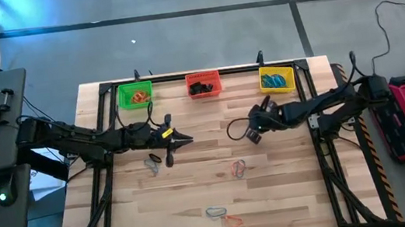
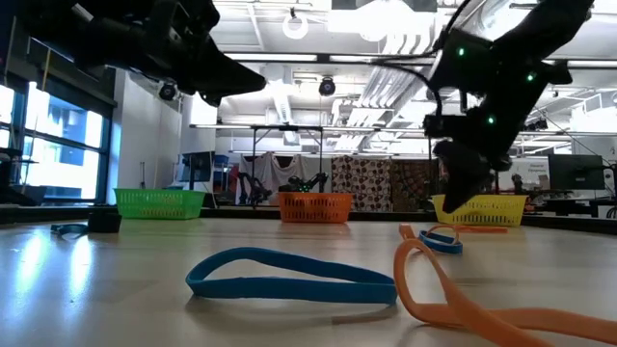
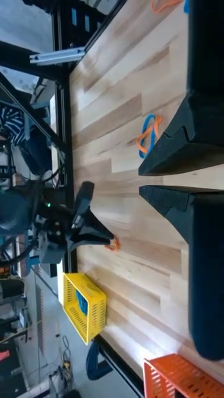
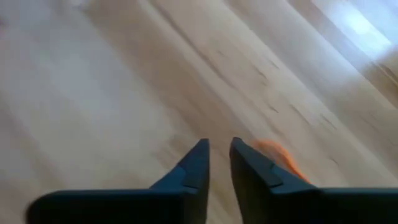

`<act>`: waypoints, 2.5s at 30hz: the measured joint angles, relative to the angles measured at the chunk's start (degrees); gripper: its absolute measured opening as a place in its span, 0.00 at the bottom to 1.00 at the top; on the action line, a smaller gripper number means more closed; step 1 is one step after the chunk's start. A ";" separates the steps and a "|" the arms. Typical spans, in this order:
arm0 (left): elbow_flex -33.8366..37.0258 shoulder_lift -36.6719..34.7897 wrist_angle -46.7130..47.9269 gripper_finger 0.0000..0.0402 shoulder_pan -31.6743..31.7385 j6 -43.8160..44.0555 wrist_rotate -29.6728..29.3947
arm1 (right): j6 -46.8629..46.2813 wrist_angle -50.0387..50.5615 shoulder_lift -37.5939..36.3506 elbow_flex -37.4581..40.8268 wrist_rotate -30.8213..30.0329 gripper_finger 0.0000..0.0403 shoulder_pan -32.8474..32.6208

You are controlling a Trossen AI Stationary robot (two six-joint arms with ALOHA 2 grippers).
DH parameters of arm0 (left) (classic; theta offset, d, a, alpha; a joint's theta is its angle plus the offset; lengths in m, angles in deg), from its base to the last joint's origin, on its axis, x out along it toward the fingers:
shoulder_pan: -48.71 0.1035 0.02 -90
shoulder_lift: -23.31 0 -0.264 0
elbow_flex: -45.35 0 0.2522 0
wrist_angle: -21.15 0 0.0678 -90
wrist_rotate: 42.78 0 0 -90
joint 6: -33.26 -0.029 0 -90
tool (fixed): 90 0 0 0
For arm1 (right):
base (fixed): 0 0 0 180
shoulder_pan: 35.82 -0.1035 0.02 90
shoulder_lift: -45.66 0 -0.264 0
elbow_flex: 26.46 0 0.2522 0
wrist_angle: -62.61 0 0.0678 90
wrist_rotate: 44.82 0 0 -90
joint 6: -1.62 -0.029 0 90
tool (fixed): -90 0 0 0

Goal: Sort rubber bands into baskets
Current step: Put the orange rubber band into the green bin

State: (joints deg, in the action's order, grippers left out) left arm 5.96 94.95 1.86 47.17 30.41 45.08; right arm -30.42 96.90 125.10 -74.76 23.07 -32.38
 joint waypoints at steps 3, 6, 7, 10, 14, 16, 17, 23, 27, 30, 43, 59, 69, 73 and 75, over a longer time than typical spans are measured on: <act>0.00 0.00 -0.22 0.06 0.00 -0.35 -0.06 | -0.38 1.12 0.00 0.50 -0.02 0.22 2.21; 0.00 0.00 -0.18 0.06 0.00 -0.30 -0.05 | 0.71 1.22 0.15 1.21 0.41 0.30 4.44; 0.00 0.00 -0.18 0.06 0.00 -0.27 -0.03 | 1.32 1.05 0.28 1.51 1.11 0.32 5.11; 0.00 0.00 -0.02 0.06 0.00 -0.27 -0.03 | 3.24 -0.01 1.28 2.81 4.61 0.34 7.12; 0.00 0.00 0.02 0.06 0.00 -0.31 -0.03 | 3.83 -3.00 2.24 4.38 6.96 0.29 8.83; 0.00 0.00 0.06 0.06 0.00 -0.33 -0.03 | 3.87 -3.03 2.41 4.44 7.13 0.22 9.01; 0.00 0.00 0.06 0.06 0.00 -0.33 -0.03 | 3.96 -3.33 2.44 4.32 7.22 0.18 8.96; 0.00 0.00 0.24 0.06 -0.02 -0.35 -0.03 | 7.10 -7.22 2.73 0.32 7.18 0.04 5.94; 0.02 0.00 0.25 0.06 0.00 -0.36 -0.06 | 10.16 -12.56 2.73 -2.86 9.53 0.01 2.74; 0.02 0.00 0.24 0.06 -0.02 -0.40 -0.27 | 12.43 -19.20 2.62 -5.17 12.40 0.01 0.46; 0.02 0.00 0.21 0.06 0.00 -0.86 -0.27 | 12.44 -2.65 2.64 -9.67 5.91 0.13 -3.02; 0.02 0.00 0.24 0.06 -0.02 -0.70 -0.25 | 28.23 9.86 3.15 -9.60 15.19 0.45 10.87; 0.02 0.00 0.48 0.06 0.00 -0.79 -0.01 | 31.25 9.95 7.80 -9.60 19.14 0.45 12.70; 0.02 0.00 0.84 0.06 -0.02 -0.79 -0.01 | 32.09 9.14 10.78 -9.60 19.52 0.45 12.70; 0.02 0.00 0.91 0.06 -0.01 -0.81 -0.01 | 32.33 8.84 11.60 -9.66 19.62 0.45 12.70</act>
State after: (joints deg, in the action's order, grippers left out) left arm 5.98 94.95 2.77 47.16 29.60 45.07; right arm 1.91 105.74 136.70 -84.43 42.70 -19.68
